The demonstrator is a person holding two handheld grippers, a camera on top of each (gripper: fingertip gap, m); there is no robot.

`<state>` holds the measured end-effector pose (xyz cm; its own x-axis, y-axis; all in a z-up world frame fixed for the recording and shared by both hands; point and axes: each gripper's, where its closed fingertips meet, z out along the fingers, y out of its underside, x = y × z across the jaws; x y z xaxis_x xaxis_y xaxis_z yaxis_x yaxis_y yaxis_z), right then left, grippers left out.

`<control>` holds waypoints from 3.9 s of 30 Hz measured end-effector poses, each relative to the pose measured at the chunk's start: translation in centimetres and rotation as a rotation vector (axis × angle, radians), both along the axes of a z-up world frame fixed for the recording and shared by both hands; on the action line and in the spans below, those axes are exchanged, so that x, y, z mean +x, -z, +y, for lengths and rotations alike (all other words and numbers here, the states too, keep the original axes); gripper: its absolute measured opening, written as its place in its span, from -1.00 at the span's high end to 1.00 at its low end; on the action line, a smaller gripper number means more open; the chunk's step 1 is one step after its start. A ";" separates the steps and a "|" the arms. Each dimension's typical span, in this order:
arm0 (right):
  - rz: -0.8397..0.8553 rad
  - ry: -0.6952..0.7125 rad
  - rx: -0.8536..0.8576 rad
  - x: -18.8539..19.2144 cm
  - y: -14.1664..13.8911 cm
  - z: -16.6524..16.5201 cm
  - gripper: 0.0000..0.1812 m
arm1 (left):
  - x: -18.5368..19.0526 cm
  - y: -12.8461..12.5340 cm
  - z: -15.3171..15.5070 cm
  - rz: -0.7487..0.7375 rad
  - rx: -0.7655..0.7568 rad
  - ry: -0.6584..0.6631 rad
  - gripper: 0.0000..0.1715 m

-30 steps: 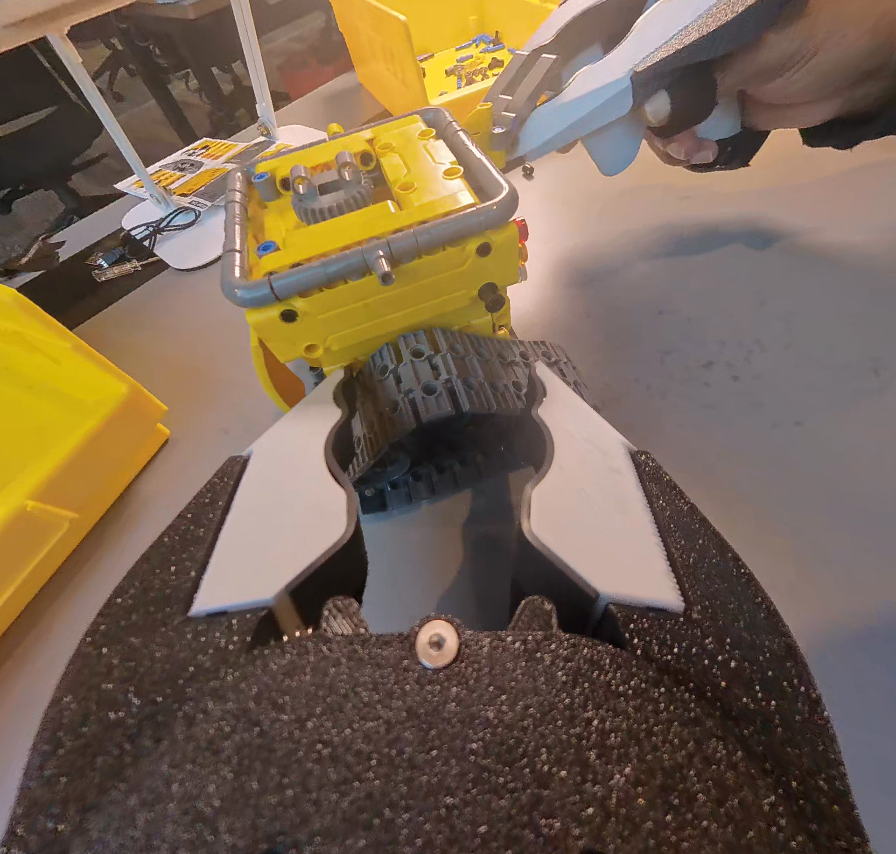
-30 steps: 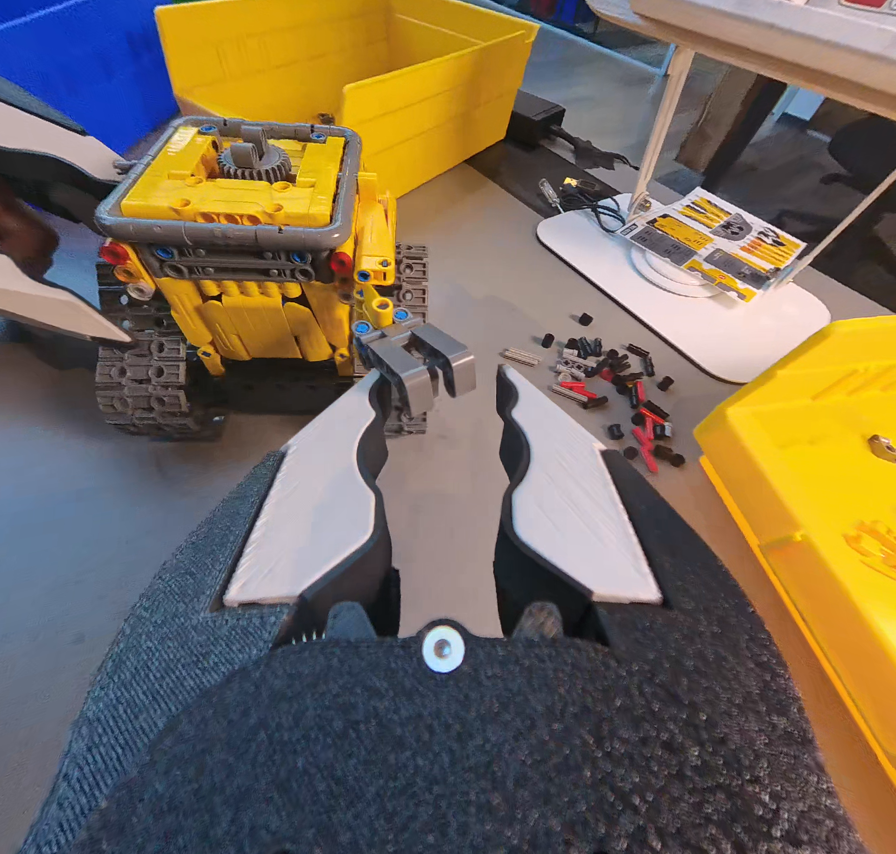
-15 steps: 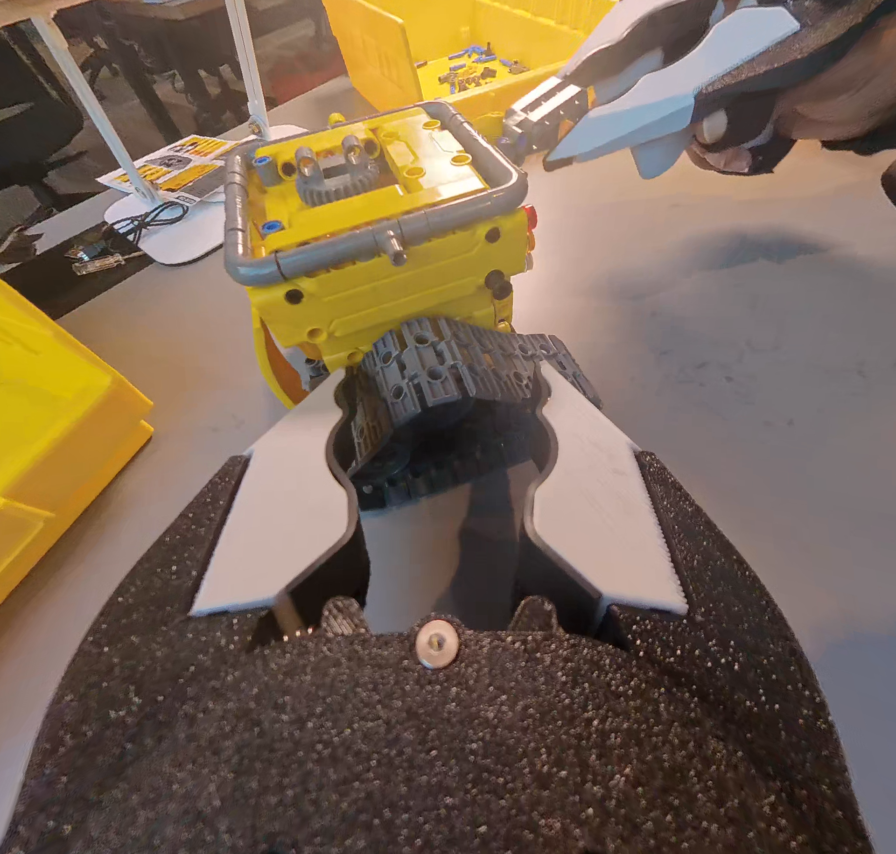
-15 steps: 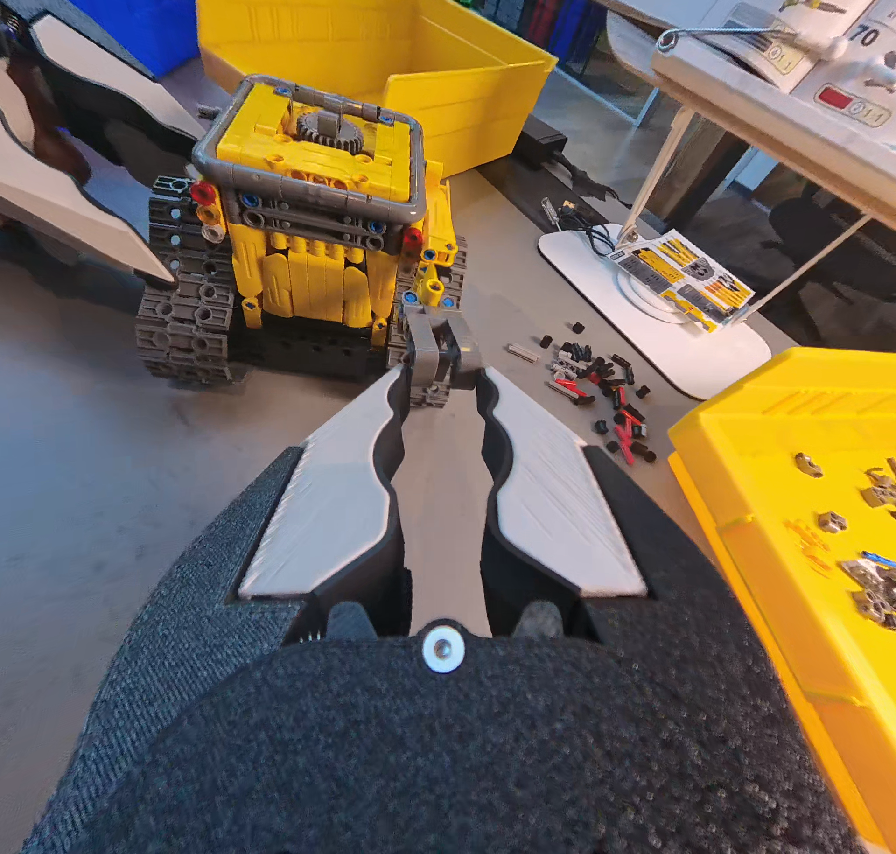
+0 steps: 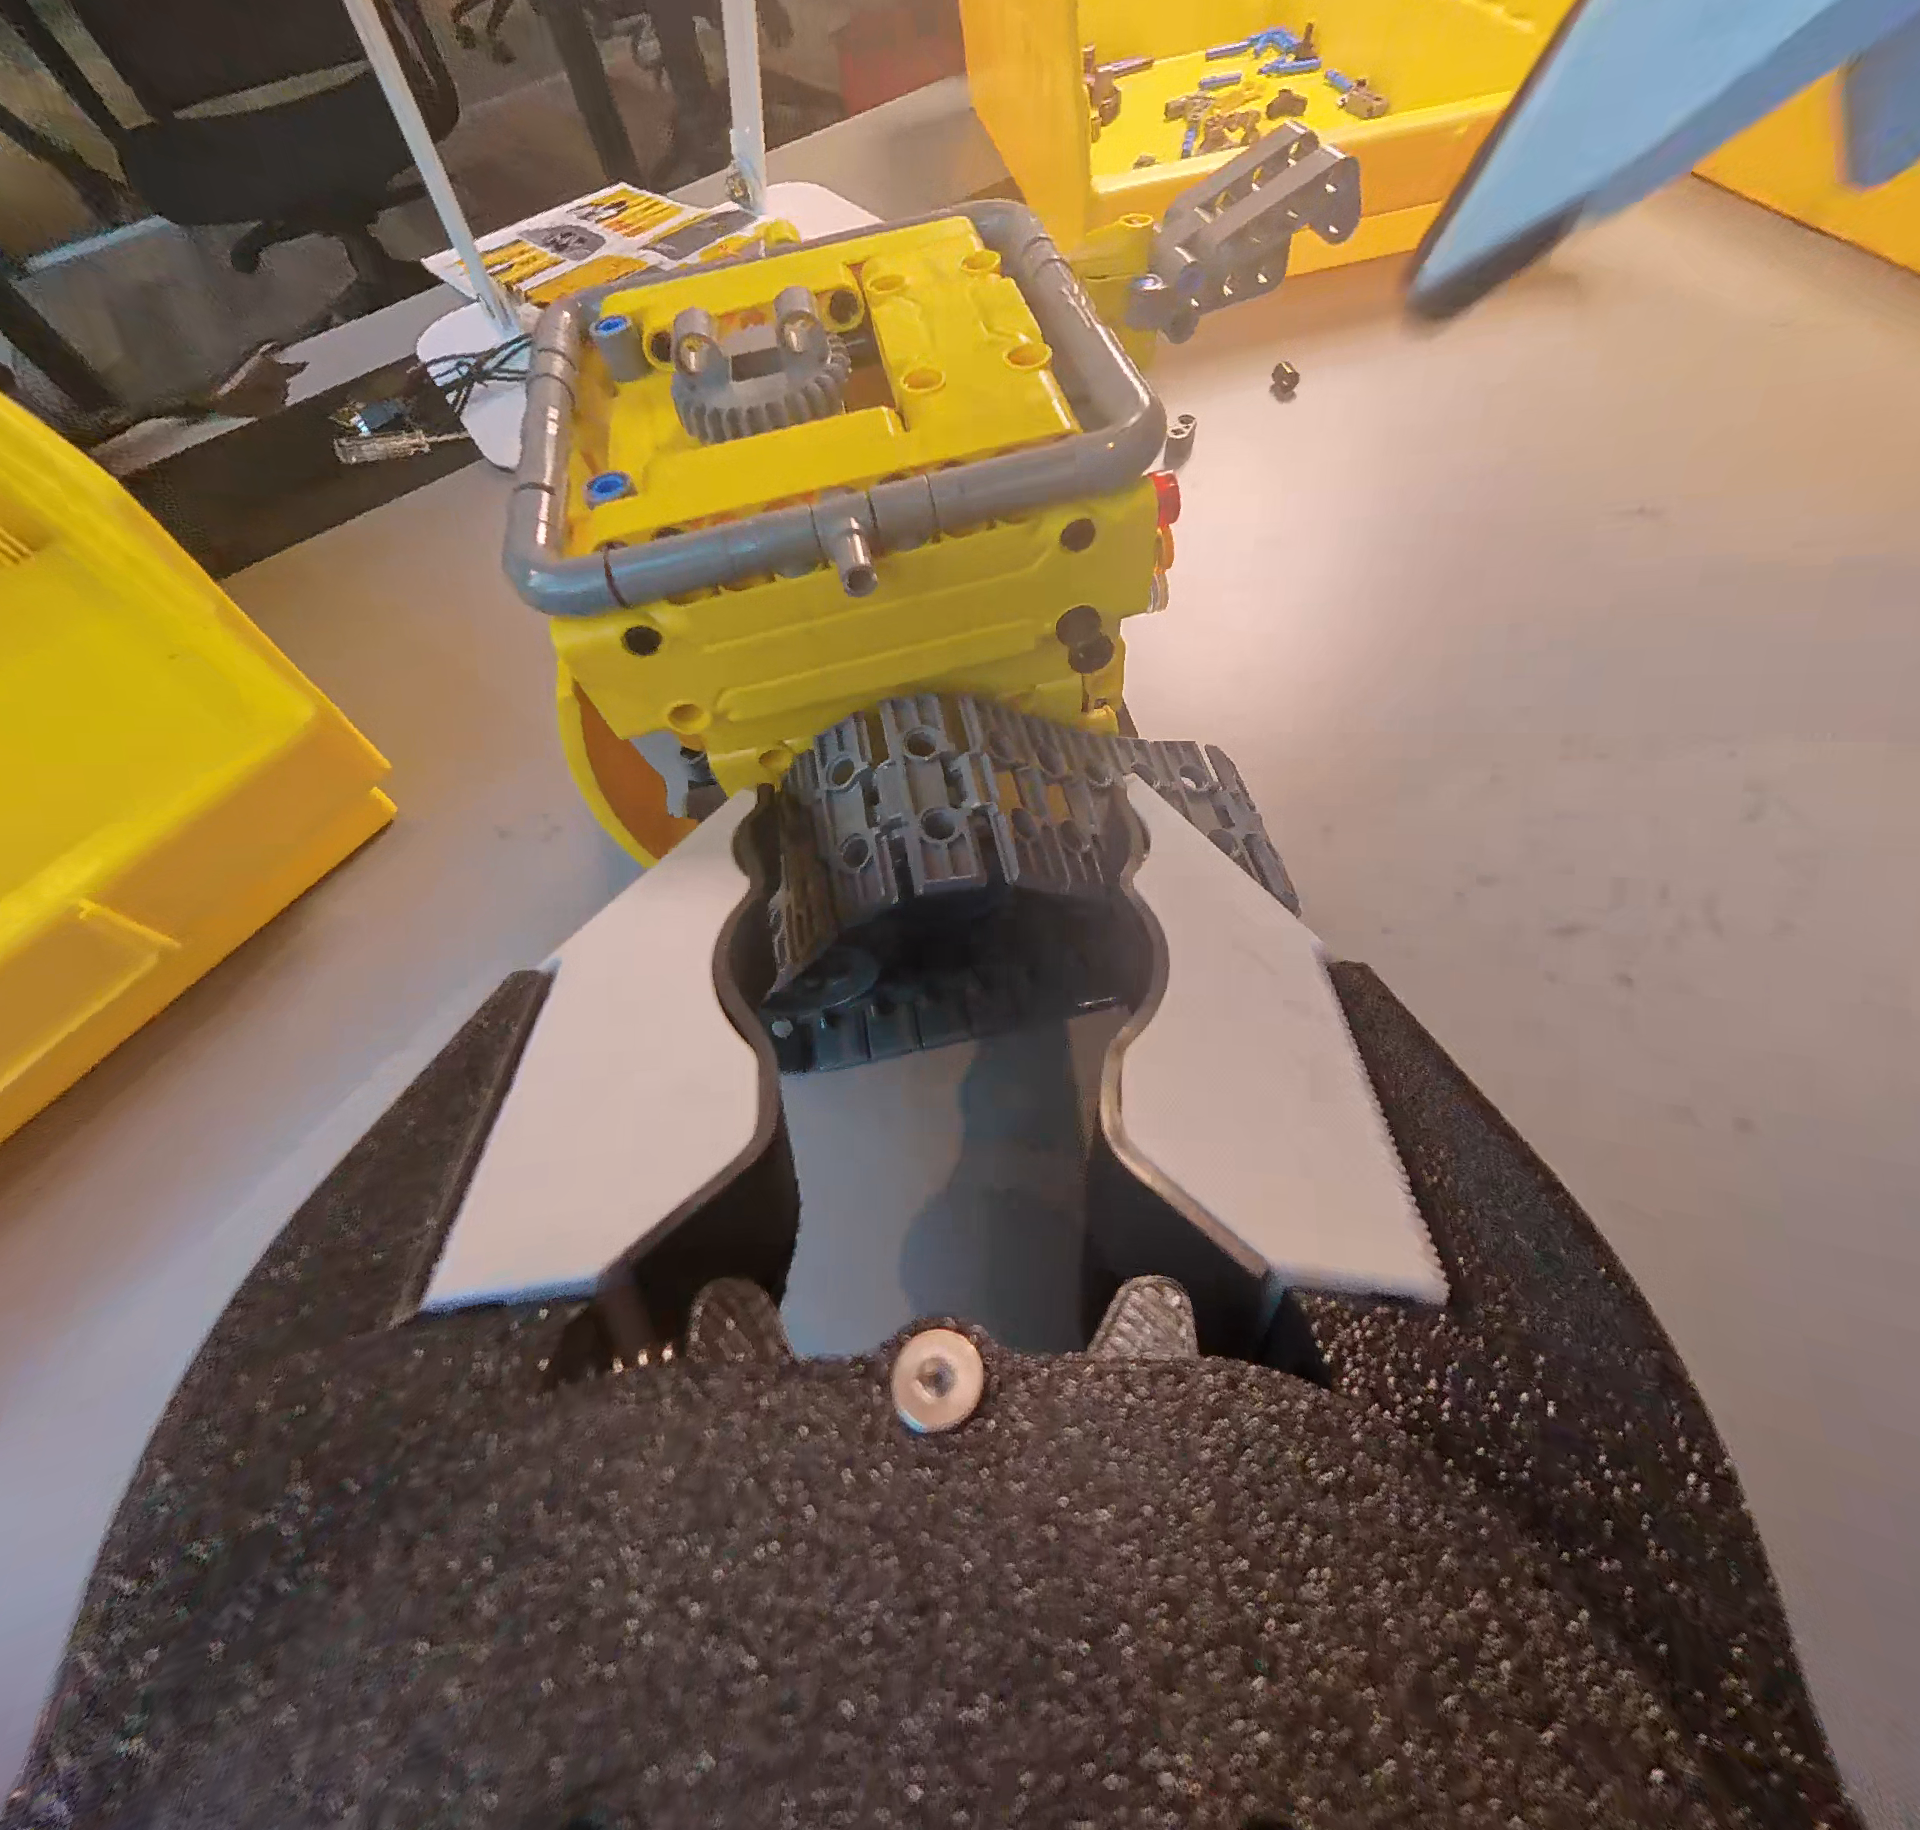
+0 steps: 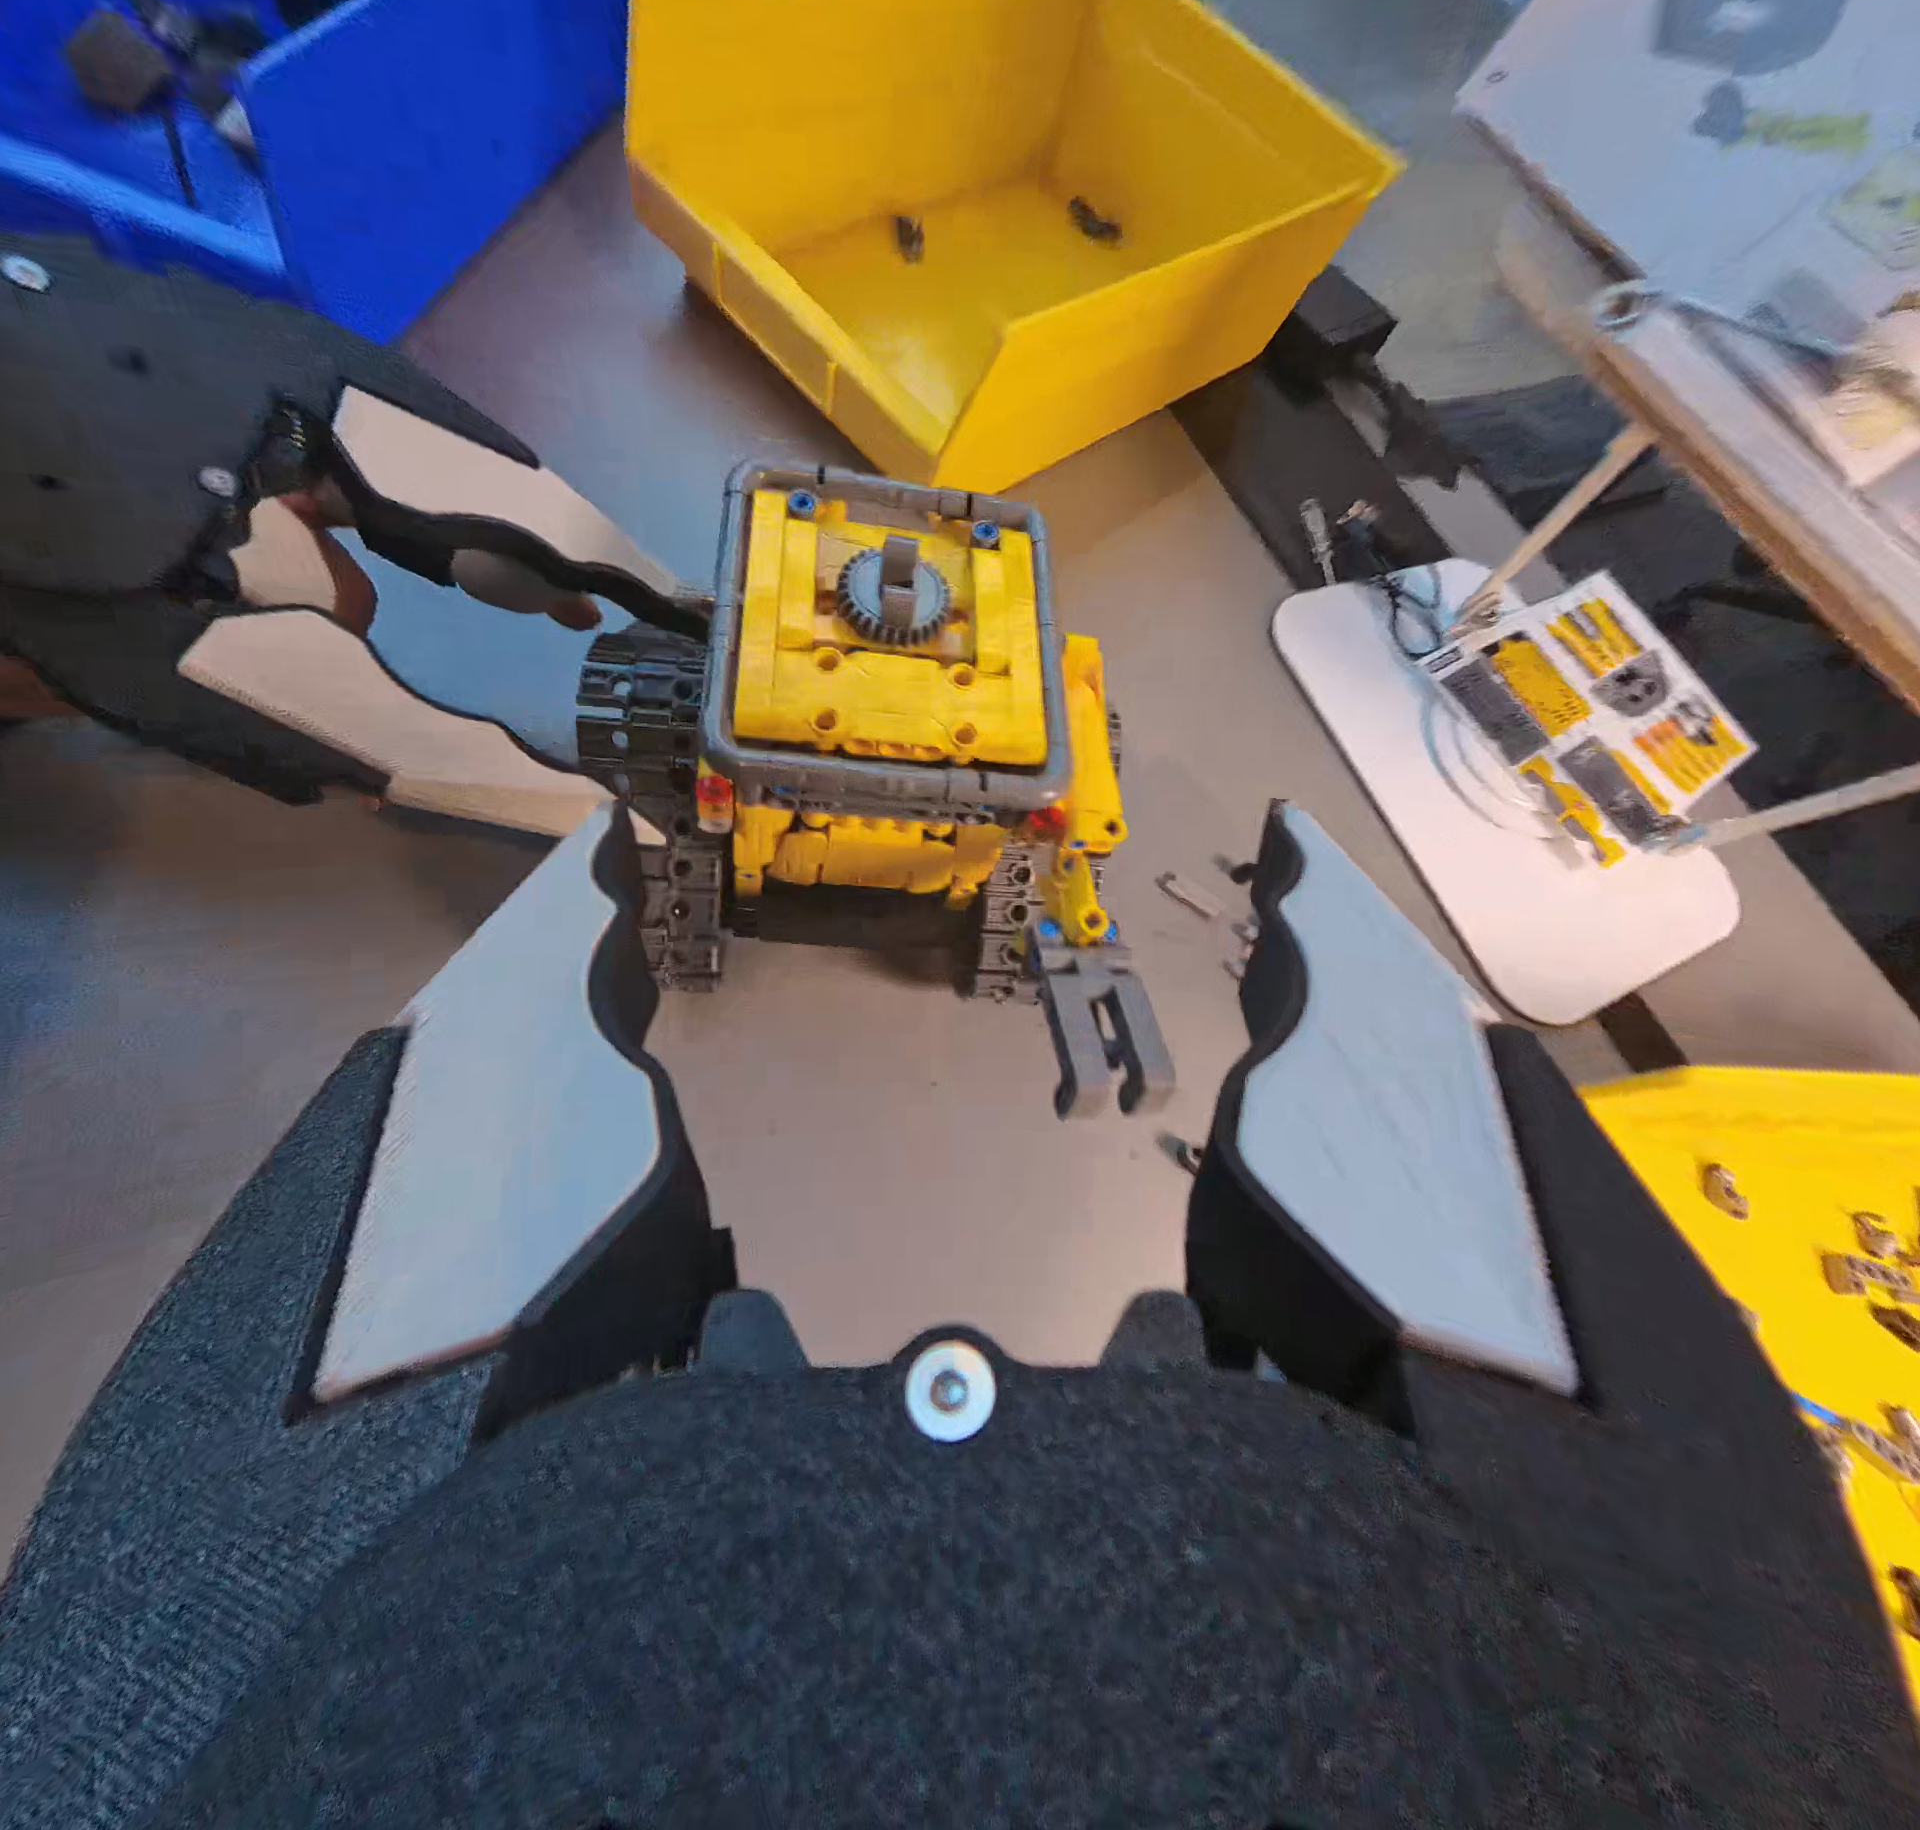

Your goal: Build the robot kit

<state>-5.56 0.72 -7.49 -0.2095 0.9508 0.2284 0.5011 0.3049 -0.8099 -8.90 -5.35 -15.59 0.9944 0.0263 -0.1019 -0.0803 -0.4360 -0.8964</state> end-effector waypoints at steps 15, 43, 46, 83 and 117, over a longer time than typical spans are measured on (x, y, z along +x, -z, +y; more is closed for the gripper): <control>-0.491 -0.650 0.200 -7.2 6.5 -2.3 -0.32 | -4.0 -6.8 -3.1 0.040 0.278 0.150 0.23; -0.510 -0.685 0.250 -11.2 6.1 -2.6 -0.32 | -7.3 -3.1 -2.5 0.045 0.166 0.024 0.14; -0.482 -0.715 0.247 -11.0 6.0 -3.1 -0.31 | -7.6 -5.4 -2.9 0.099 0.203 0.025 0.10; 0.160 -0.278 -0.302 13.7 4.4 -0.1 0.08 | -6.4 -7.8 -3.4 0.095 -0.396 0.388 -0.23; 0.071 -0.271 -0.348 12.8 7.8 -0.6 0.14 | -32.2 -4.3 2.4 0.051 -0.540 0.130 -0.24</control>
<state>7.22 0.12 -15.27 -0.4575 0.8862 -0.0729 0.3802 0.1208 -0.9170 -41.09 -2.99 -11.31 0.9795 -0.1653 -0.1149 -0.2012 -0.8160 -0.5419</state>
